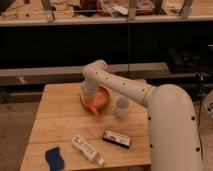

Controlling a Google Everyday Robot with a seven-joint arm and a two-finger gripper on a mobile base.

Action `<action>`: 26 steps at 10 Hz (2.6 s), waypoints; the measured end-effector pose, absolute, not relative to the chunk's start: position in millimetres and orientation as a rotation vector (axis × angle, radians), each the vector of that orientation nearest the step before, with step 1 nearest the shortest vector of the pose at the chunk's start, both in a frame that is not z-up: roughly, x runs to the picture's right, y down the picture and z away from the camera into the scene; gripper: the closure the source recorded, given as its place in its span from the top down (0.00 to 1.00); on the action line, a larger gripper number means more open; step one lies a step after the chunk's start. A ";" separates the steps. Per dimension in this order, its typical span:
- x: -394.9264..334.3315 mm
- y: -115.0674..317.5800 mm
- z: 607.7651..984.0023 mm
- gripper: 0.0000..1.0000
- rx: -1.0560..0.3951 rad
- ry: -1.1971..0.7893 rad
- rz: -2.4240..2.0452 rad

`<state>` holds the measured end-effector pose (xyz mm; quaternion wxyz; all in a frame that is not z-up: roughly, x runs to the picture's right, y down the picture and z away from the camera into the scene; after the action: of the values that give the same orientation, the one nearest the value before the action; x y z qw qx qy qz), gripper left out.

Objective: Place the pepper in the ceramic bowl

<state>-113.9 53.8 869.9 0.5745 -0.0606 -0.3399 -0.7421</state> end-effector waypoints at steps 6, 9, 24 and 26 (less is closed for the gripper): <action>-100.8 53.7 873.4 0.14 -0.145 -0.806 -1.700; -91.8 53.7 873.7 0.14 -0.153 -0.806 -1.683; -78.1 54.1 874.9 0.60 -0.181 -0.806 -1.649; -76.9 53.8 874.6 0.60 -0.184 -0.804 -1.645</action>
<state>-76.9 53.8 874.6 0.6056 -0.0797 -0.3476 -0.7114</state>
